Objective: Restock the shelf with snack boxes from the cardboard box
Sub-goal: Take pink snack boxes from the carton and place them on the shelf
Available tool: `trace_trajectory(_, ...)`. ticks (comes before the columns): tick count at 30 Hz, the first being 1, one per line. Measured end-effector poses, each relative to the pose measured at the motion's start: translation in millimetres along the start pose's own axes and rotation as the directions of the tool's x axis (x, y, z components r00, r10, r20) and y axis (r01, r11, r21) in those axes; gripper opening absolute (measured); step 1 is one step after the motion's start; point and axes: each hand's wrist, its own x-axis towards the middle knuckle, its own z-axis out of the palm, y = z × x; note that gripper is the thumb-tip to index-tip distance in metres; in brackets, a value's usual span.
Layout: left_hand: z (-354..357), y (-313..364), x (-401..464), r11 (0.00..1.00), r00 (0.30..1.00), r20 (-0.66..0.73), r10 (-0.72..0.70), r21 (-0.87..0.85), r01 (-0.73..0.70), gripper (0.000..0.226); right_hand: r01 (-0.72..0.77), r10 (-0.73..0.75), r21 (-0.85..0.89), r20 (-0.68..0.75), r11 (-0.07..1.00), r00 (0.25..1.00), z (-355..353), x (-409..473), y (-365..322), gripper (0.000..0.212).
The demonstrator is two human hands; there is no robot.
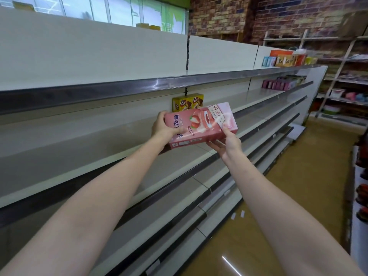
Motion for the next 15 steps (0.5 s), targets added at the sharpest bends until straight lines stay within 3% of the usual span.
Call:
trace_trajectory(7,-33,-23,17,0.961,0.991,-0.111,-0.070,-0.275,0.037,0.088,-0.035,0.033,0.017,0.110,0.999,0.993,29,8,17,0.048)
trace_trajectory(11,-60,-25,17,0.957,0.977,-0.192,-0.088,-0.289,0.029,0.073,-0.106,0.118,-0.068,0.207,0.992,0.971,51,12,28,0.039)
trace_trajectory(15,-91,-35,14,0.945,0.965,-0.233,-0.124,-0.325,0.043,0.059,-0.100,0.136,-0.184,0.194,0.978,0.972,79,16,40,0.041)
